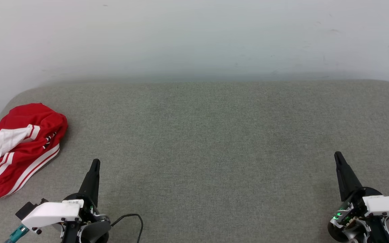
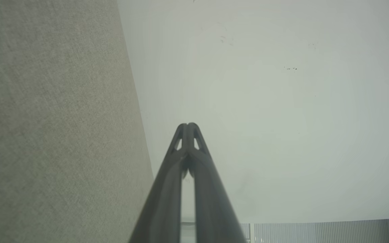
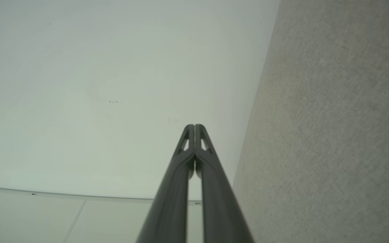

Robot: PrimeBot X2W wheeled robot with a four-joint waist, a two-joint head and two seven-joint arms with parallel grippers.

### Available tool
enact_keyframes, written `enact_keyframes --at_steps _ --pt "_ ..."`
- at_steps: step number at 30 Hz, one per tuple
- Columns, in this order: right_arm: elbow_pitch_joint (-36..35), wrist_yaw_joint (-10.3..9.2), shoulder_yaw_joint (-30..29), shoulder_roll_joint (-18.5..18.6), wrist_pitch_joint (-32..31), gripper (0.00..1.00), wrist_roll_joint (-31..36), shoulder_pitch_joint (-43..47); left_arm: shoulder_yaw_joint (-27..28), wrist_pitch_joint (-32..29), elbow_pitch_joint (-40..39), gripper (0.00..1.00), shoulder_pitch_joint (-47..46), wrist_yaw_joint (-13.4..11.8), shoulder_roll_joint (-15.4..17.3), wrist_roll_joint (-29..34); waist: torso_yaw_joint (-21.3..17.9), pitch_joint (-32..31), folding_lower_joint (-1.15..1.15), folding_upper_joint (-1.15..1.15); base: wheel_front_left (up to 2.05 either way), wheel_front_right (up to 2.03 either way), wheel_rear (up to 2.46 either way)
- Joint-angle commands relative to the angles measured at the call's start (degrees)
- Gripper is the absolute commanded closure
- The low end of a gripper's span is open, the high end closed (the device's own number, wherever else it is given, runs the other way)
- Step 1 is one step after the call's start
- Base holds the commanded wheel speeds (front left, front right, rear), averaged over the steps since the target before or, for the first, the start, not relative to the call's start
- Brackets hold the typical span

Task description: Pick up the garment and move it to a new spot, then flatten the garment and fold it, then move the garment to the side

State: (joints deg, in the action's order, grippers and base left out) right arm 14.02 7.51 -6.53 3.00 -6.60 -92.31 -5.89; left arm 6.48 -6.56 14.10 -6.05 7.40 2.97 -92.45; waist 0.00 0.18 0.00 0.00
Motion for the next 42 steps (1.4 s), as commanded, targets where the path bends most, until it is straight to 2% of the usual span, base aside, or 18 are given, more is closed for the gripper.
enact_keyframes --at_steps 1,40,41,42 --pt "0.1 -0.04 0.0 -0.2 0.0 1.0 -0.2 -0.6 0.2 -0.2 0.0 1.0 -0.4 0.2 -0.1 0.2 0.0 0.0 0.0 0.0 0.0 0.0 0.0" --pt "0.1 -0.04 0.0 -0.2 0.0 1.0 -0.2 -0.6 0.2 -0.2 0.0 1.0 -0.4 0.2 -0.1 0.2 0.0 0.0 0.0 0.0 0.0 0.0 0.0" --pt "0.0 0.0 0.0 0.0 0.0 0.0 0.0 0.0 0.0 0.0 0.0 0.0 0.0 0.0 0.0 0.0 0.0 0.0 0.0 0.0 0.0 0.0 0.0" --pt "0.2 0.0 0.1 0.0 0.1 0.0 0.0 0.2 -0.1 0.1 0.2 0.0 0.1 0.0 0.0 0.0 0.0 0.0 0.0 0.0 0.0 0.0 0.0"
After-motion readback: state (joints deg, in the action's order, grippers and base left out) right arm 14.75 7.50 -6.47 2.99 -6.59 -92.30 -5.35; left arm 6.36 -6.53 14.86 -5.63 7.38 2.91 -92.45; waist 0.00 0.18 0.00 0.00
